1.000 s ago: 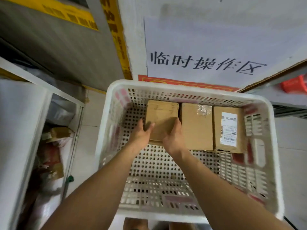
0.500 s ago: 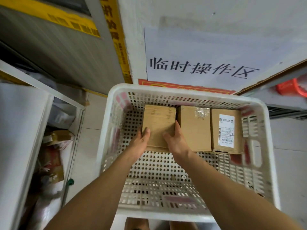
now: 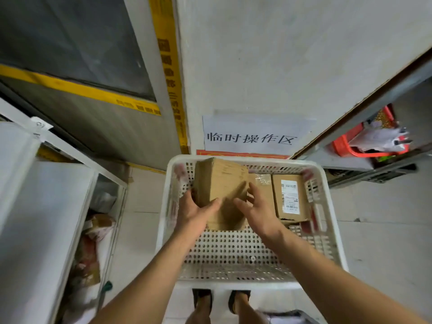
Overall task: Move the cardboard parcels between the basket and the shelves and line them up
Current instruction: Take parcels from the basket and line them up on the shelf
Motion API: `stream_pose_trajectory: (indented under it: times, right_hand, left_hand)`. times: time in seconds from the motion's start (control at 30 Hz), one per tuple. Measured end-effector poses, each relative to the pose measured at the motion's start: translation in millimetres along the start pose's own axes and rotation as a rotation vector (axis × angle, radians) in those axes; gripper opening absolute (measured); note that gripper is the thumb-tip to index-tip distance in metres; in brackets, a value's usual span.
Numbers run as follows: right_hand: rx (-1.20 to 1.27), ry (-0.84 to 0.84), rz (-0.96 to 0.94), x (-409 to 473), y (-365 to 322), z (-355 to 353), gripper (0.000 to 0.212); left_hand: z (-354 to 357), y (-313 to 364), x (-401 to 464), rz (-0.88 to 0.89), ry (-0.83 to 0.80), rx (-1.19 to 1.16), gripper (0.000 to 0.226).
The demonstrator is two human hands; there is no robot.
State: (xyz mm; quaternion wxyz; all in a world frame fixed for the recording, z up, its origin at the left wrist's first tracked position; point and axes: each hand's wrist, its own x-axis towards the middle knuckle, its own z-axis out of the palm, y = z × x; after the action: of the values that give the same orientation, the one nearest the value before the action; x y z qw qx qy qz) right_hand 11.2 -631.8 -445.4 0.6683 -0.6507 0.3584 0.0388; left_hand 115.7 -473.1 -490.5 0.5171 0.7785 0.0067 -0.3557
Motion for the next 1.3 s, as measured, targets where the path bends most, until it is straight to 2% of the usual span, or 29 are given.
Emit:
stream_pose_trajectory:
  times: [0.07,0.13,0.2,0.27,0.33,0.43,0.47,0.57,0.6,0.73,0.8,0.87,0.9,0.93,0.97,1.03,1.07,1.13,1.2,1.3]
  right_hand:
    - [-0.019,0.044,-0.051,-24.0,-23.2,4.5,0.059]
    - [0.04,-0.011,-0.072,-45.2,-39.0,8.8,0.058]
    - [0.115,-0.077,-0.08,-61.8,-58.6,15.1,0.054]
    - [0.187,-0.118,-0.11,-69.4,-73.1,16.3,0.046]
    - [0.275,-0.102,-0.11,-73.4,-85.9,11.9,0.044]
    - [0.291,-0.081,-0.089,-75.3,-94.7,2.2,0.063]
    - [0.269,-0.077,-0.089,-76.9,-97.6,0.9,0.064]
    - [0.252,-0.124,-0.138,-78.8,-99.0,-1.6,0.05]
    - [0.254,-0.143,-0.14,-77.9,-98.4,-2.6,0.052]
    - [0.285,-0.213,-0.063,-72.9,-89.4,-12.3,0.087]
    - [0.309,-0.275,-0.025,-70.4,-82.2,-19.1,0.086]
    - [0.353,-0.332,0.005,-69.7,-79.9,-24.3,0.083]
    - [0.385,-0.368,0.013,-69.2,-81.1,-25.5,0.084]
    - [0.419,-0.423,0.017,-69.1,-83.4,-25.5,0.086]
    - [0.448,-0.481,0.022,-69.6,-85.9,-24.2,0.087]
    - [0.473,-0.564,0.04,-69.4,-92.4,-19.5,0.086]
    - [0.465,-0.6,0.039,-68.2,-95.6,-16.8,0.08]
    - [0.402,-0.674,0.008,-65.2,-103.0,-11.4,0.074]
    - [0.243,-0.636,-0.067,-61.0,-115.6,-10.1,0.083]
    - [-0.03,-0.446,-0.23,-57.6,-149.1,-11.3,0.121]
  left_hand:
    - [-3.7,21.2,-17.4,0.078,0.066,0.065,0.092]
    - [-5.7,38.6,-35.3,0.131,0.094,0.104,0.11]
    - [-7.2,53.6,-57.4,0.191,0.085,0.158,0.118]
    - [-9.1,65.3,-83.2,0.29,0.042,0.226,0.109]
    - [-11.4,67.7,-103.4,0.423,0.039,0.283,0.09]
    - [-16.1,72.1,-129.4,0.524,0.039,0.278,0.067]
    - [-17.2,74.5,-136.7,0.512,0.024,0.256,0.065]
    - [-17.9,84.2,-158.2,0.486,-0.072,0.194,0.07]
    - [-19.5,86.9,-164.0,0.489,-0.101,0.209,0.071]
    - [-35.7,95.4,-178.9,0.511,-0.186,0.273,0.068]
    - [-46.5,102.5,-183.8,0.513,-0.057,0.222,0.062]
    - [-56.4,108.4,-182.8,0.471,0.185,0.249,0.064]
    - [-60.8,111.6,-181.7,0.39,0.242,0.292,0.07]
    - [-63.7,113.2,-179.7,0.262,0.22,0.31,0.077]
    - [-65.9,114.5,-178.1,0.136,0.125,0.234,0.082]
    - [-68.8,112.8,-177.9,0.005,-0.107,-0.165,0.077]
    - [-70.9,109.1,-178.1,-0.006,-0.16,-0.314,0.068]
    - [-78.7,104.8,-176.2,0.02,-0.105,-0.388,0.057]
    - [-92.0,105.3,-177.9,0.043,-0.022,-0.338,0.068]
    - [-117.7,110.0,-187.2,0.004,0.058,-0.217,0.085]
